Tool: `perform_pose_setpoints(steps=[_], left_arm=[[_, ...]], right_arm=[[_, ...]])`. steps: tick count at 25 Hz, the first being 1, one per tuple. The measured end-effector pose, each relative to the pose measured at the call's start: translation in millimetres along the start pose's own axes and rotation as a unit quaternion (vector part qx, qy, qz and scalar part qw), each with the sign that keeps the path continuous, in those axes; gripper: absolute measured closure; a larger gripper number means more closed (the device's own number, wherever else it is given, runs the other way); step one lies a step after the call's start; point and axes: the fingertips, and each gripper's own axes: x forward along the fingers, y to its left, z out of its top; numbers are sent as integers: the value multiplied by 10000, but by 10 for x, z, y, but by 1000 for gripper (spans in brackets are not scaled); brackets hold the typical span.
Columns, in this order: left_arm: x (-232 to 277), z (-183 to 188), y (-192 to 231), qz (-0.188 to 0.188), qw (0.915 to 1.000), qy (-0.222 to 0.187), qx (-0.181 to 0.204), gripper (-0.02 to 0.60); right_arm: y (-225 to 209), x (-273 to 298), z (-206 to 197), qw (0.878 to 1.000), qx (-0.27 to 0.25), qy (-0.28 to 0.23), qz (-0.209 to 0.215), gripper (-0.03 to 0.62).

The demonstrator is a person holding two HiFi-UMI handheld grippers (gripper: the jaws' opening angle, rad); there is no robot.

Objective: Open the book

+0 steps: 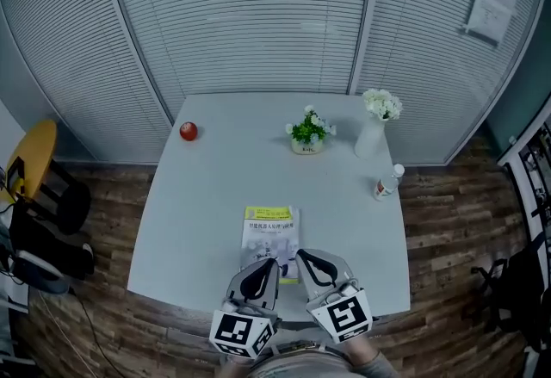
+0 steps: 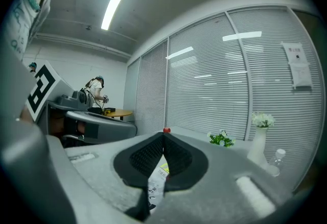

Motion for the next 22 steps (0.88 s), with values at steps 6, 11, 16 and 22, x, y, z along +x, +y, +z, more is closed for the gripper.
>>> perform_pose_setpoints(steps=[6, 11, 16, 22], left_arm=[[249, 42, 52, -284, 9995, 97, 70, 583], [422, 78, 87, -430, 9989, 131, 137, 583], [533, 92, 119, -434, 9989, 125, 94, 583], [622, 14, 126, -374, 9992, 159, 53, 583]], right_arm=[[-171, 124, 2, 9998, 52, 46, -212, 591], [-286, 234, -1, 9996, 56, 101, -265, 592], [-335, 319, -1, 9997, -53, 162, -169, 592], [-393, 350, -72, 9997, -95, 183, -93, 591]])
